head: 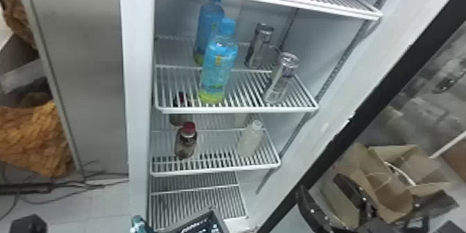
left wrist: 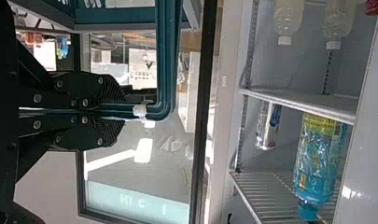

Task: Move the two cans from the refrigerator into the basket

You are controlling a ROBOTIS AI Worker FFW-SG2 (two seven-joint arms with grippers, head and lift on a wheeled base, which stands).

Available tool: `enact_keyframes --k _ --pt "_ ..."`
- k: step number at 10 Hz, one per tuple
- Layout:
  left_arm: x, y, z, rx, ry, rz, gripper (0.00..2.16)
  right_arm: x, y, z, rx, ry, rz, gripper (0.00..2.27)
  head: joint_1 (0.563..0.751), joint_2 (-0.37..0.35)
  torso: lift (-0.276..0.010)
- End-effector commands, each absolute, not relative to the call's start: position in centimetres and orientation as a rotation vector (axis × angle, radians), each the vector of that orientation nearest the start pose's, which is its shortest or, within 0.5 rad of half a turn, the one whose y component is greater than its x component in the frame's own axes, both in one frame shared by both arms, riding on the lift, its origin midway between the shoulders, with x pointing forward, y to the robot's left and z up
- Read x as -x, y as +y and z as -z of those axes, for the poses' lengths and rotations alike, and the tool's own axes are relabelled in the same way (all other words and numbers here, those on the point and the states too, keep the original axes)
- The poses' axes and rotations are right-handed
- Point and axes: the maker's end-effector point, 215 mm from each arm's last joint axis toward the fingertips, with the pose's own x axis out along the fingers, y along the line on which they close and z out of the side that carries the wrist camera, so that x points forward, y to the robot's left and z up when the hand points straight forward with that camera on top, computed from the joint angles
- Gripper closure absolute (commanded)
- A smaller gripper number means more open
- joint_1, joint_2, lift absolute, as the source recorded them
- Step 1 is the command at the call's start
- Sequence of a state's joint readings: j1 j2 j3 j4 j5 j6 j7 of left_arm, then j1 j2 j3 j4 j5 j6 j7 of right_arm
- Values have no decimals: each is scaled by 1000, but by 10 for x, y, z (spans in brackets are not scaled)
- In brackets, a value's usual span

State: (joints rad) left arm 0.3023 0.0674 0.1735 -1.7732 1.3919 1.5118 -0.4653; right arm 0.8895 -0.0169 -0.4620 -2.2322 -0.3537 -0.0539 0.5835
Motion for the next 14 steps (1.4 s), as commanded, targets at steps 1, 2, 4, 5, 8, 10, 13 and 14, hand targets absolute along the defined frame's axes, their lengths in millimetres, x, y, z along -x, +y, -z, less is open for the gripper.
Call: enact_keyframes --k 1,2,4,5,8,10,13,14 --pt "-258 8 349 1467 993 1144 1197 -309 -330 322 -34 90 -228 110 695 -350 -35" --pt "-257 8 350 1469 994 1143 1197 -313 -332 321 -35 81 -221 110 695 -350 -35" --pt "-258 8 349 1468 992 1146 1197 -326 -337 312 -25 54 -213 110 695 -350 -35" --pt "-259 8 348 1467 990 1147 1197 -332 -340 309 -24 40 -207 110 695 -350 -35" --pt "-258 8 348 1467 992 1149 1197 -345 -343 305 -28 17 -181 110 695 -350 -35" --pt "-258 8 347 1461 994 1154 1197 -356 -346 301 -31 -6 -167 110 695 -350 -35" --pt "-261 4 345 1444 997 1165 1197 -370 -349 292 -14 -33 -163 110 695 -350 -35" --pt "-263 4 344 1440 993 1168 1197 -376 -351 292 -18 -39 -157 110 695 -350 -35"
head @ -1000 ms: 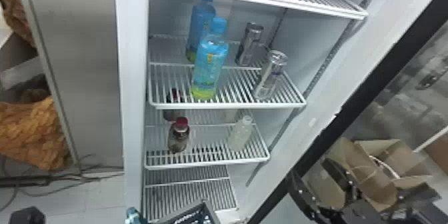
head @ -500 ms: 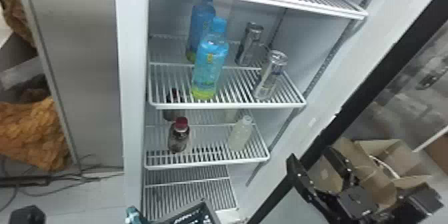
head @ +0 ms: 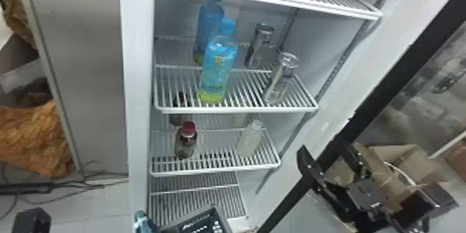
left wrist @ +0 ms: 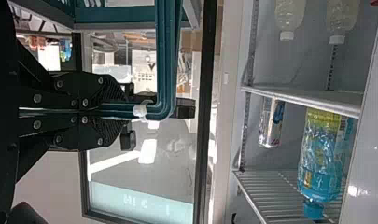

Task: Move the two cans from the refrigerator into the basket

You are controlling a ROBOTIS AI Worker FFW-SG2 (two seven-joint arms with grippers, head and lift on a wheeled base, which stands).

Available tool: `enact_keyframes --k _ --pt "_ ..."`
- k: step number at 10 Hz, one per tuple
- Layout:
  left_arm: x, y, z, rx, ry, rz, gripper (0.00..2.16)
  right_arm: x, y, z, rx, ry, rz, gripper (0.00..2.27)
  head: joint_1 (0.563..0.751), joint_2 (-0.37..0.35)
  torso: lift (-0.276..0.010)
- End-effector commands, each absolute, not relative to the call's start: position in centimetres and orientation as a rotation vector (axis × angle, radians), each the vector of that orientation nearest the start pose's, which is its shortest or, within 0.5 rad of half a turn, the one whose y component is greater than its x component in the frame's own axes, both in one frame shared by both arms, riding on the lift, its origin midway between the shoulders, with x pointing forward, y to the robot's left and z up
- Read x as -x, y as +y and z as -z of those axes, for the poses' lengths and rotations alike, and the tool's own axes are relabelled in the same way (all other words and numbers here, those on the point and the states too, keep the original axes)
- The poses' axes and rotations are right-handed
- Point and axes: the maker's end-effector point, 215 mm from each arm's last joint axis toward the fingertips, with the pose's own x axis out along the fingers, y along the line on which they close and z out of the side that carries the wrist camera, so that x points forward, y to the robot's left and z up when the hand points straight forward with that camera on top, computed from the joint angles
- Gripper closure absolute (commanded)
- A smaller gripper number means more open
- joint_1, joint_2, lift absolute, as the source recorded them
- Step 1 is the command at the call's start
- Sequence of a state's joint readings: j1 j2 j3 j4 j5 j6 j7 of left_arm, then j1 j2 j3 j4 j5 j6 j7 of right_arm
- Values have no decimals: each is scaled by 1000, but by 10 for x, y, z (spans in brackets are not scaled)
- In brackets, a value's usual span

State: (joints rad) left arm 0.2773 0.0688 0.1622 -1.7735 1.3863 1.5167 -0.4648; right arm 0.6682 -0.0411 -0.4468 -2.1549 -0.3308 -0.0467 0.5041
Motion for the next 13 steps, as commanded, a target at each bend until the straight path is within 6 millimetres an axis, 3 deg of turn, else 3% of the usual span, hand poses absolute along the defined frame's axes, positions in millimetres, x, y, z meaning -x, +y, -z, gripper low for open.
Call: enact_keyframes --k 1,13 --pt "-263 4 344 1438 994 1170 1197 -382 -353 293 -17 -43 -149 110 695 -350 -35" --pt "-263 3 342 1446 988 1172 1197 -456 -342 291 -59 -83 -124 110 695 -350 -35"
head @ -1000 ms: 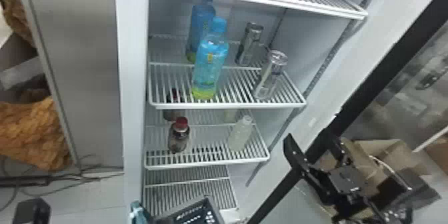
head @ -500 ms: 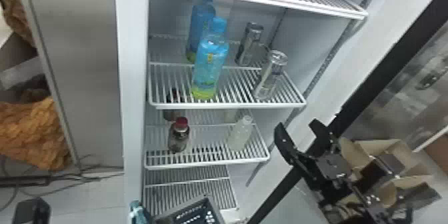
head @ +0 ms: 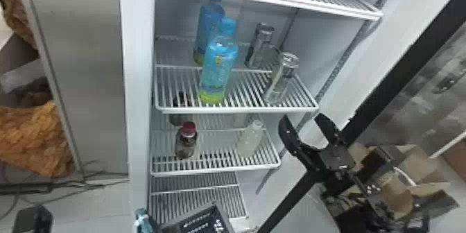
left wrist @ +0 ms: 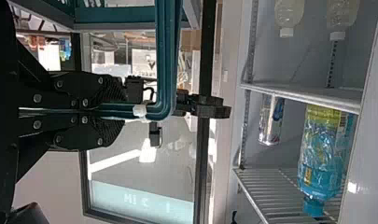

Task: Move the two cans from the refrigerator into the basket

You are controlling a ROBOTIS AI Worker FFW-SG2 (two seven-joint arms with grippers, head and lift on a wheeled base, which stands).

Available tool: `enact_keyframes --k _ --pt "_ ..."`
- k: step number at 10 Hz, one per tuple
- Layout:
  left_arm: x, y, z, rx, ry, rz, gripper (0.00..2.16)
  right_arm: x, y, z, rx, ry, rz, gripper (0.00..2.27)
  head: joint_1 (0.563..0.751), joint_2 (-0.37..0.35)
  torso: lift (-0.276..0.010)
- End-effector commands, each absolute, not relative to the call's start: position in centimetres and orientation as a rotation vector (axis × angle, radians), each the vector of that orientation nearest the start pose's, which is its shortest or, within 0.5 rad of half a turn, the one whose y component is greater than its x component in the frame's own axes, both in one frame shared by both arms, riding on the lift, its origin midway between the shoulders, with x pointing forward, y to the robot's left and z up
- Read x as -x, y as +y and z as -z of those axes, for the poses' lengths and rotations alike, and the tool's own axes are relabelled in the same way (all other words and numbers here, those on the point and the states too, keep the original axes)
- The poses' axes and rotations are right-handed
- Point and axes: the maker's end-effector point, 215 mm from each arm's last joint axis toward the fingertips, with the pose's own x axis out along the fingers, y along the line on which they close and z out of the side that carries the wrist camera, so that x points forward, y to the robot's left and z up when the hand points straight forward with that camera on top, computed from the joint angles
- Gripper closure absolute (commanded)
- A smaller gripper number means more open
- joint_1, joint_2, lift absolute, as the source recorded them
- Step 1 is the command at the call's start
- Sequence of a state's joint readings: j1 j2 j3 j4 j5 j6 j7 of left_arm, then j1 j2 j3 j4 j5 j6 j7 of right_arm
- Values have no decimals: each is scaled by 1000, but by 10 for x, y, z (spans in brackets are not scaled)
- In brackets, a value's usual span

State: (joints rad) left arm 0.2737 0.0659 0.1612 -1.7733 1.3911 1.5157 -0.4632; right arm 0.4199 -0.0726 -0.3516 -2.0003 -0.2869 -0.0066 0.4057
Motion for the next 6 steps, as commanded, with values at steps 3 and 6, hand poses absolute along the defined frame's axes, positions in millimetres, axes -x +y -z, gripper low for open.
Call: enact_keyframes --k 3,6 --pt "-263 4 343 1448 989 1169 1197 -480 -337 286 -73 -97 -125 110 695 -350 -35" --pt "-263 3 343 1445 991 1173 1197 -509 -335 278 -74 -118 -128 105 695 -350 -35"
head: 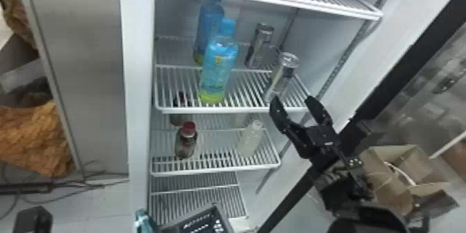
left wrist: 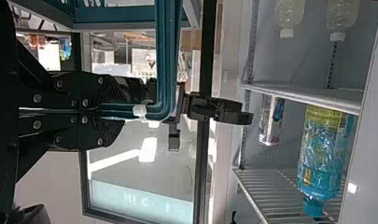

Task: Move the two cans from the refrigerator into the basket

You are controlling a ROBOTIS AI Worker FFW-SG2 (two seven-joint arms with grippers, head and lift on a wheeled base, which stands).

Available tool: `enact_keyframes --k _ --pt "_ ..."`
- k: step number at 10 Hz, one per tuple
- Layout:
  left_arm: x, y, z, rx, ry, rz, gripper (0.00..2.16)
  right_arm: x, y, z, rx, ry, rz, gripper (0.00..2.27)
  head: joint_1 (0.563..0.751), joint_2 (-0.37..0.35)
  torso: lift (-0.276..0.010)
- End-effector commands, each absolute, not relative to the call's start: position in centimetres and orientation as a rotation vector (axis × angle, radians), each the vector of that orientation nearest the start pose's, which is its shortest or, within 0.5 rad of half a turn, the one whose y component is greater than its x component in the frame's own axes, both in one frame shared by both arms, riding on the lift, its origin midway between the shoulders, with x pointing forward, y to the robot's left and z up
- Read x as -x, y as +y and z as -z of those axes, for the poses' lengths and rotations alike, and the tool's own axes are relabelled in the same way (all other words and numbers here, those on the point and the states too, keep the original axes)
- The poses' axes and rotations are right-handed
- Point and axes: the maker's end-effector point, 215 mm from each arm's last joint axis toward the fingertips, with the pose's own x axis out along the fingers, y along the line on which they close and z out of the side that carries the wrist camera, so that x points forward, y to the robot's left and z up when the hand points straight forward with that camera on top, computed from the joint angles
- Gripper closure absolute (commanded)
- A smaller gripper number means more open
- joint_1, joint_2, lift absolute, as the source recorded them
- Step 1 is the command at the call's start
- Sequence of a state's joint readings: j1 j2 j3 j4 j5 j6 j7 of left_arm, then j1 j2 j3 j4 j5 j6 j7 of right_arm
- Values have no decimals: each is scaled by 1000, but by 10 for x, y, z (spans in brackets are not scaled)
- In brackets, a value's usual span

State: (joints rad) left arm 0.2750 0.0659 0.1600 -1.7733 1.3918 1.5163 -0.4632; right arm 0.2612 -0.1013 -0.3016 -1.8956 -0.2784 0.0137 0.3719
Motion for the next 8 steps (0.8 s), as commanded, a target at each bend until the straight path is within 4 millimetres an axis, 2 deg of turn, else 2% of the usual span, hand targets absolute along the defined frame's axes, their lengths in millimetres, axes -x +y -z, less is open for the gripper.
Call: enact_keyframes --k 1,3,8 --pt "-263 3 343 1445 991 1173 1197 -515 -336 277 -75 -116 -122 105 695 -350 -35" --pt "-263 3 342 1446 988 1172 1197 -533 -332 283 -82 -105 -130 104 695 -350 -35" --pt "-264 2 342 1442 989 1173 1197 -568 -326 277 -90 -114 -132 110 695 -350 -35"
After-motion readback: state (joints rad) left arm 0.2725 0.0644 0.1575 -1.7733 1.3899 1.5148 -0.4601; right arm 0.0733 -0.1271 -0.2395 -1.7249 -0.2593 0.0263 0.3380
